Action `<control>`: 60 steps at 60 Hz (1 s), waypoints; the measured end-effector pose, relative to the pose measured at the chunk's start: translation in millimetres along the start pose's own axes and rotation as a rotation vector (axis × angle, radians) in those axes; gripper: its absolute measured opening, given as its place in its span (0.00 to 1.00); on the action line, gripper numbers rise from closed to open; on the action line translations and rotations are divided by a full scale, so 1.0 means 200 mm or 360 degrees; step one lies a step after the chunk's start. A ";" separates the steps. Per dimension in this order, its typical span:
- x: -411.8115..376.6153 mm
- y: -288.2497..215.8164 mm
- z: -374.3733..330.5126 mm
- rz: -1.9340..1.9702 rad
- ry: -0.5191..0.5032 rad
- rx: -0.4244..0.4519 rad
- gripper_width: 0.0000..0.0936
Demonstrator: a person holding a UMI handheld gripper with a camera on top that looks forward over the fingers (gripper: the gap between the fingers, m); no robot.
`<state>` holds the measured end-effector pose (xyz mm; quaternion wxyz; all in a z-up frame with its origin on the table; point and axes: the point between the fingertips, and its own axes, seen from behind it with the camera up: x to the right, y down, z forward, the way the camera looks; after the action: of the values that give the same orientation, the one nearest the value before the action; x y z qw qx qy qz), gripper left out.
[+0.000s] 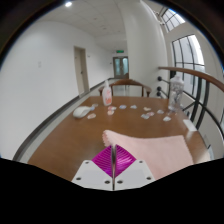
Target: Fold towel
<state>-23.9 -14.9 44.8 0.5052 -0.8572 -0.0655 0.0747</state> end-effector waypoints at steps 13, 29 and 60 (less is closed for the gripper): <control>0.76 -0.20 -0.12 0.0128 0.0407 0.0136 0.03; 1.19 0.07 -0.07 0.0273 0.0600 -0.0041 0.52; 0.55 0.12 -0.68 0.0031 0.0419 0.0258 0.90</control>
<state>110.5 -122.0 80.8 0.5763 -0.8166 0.0158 -0.0283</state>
